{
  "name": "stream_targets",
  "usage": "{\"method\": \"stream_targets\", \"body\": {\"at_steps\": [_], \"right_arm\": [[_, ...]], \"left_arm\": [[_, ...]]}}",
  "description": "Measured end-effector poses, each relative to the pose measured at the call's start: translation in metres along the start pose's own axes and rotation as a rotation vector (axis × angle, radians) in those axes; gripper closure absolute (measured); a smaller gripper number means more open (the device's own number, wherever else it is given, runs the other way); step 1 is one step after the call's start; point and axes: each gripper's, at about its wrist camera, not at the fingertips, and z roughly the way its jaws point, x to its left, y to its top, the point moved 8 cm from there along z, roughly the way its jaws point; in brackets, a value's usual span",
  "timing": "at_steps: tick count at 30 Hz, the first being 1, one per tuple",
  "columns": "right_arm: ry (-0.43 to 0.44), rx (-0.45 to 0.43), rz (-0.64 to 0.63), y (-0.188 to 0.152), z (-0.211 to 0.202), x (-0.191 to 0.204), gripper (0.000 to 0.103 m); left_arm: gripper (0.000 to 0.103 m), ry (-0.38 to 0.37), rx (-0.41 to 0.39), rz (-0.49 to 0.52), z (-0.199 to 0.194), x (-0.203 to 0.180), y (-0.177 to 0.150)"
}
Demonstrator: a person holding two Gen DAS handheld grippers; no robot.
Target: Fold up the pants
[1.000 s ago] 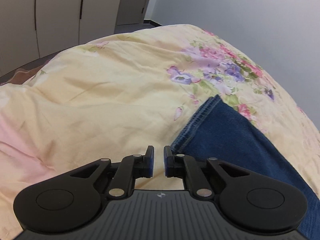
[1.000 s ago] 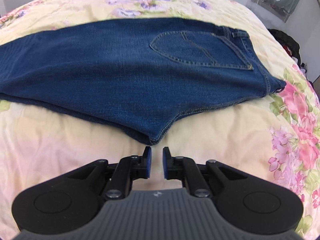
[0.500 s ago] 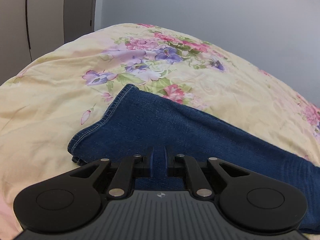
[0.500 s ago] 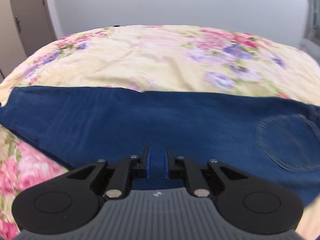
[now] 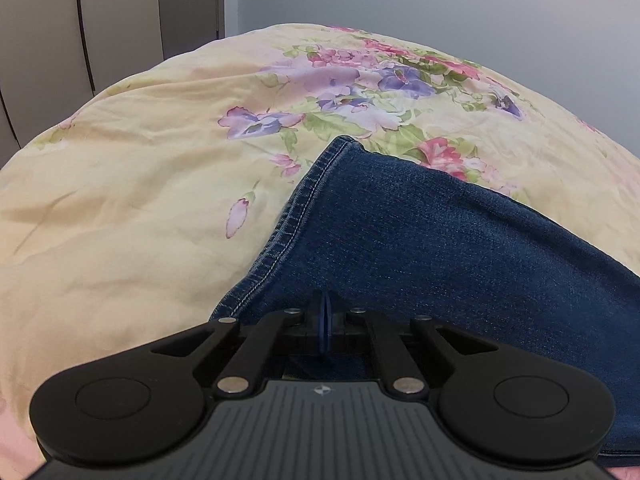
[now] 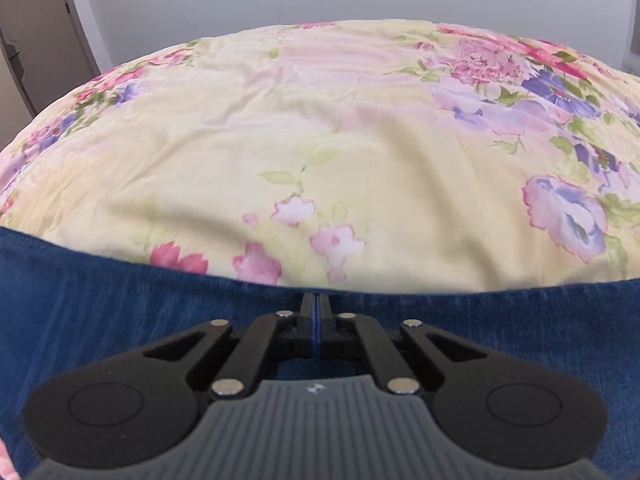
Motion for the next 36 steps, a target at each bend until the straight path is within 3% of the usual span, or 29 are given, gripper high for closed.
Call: {"method": "stream_targets", "body": {"at_steps": [6,9,13,16,21,25,28,34,36], "right_arm": [[0.025,-0.002,0.02,-0.004,-0.031,0.002,0.103],[0.066,0.003,0.001,-0.03,-0.07,0.013,0.103],[0.095,-0.003,-0.029,-0.077,-0.122,0.023,0.103],[0.077,-0.039,-0.056,-0.111,-0.151,0.025,0.103],[0.011,0.01,-0.038,-0.155,-0.146,0.009,0.103],[0.023,0.075,-0.028,-0.179,-0.14,0.005,0.103],[0.031,0.135,-0.031,-0.191,-0.137,0.004,0.103],[0.073,0.06,-0.059,-0.172,-0.165,0.015,0.103],[0.082,0.016,-0.097,-0.159,-0.174,0.025,0.103]], "left_arm": [[0.094,-0.017,-0.025,-0.054,-0.021,0.004,0.001],[0.088,-0.043,-0.024,-0.077,-0.036,0.006,0.0],[0.088,-0.078,-0.02,-0.148,-0.052,0.014,0.0],[0.086,-0.101,-0.01,-0.188,-0.06,0.017,-0.002],[0.086,-0.109,0.0,-0.182,-0.071,0.016,-0.007],[0.085,-0.135,0.033,-0.201,-0.073,0.013,-0.014],[0.074,-0.177,0.061,-0.277,-0.072,0.013,-0.021],[0.049,-0.323,0.042,-0.534,-0.073,0.026,-0.031],[0.048,-0.359,0.04,-0.621,-0.069,0.033,-0.035]]}}
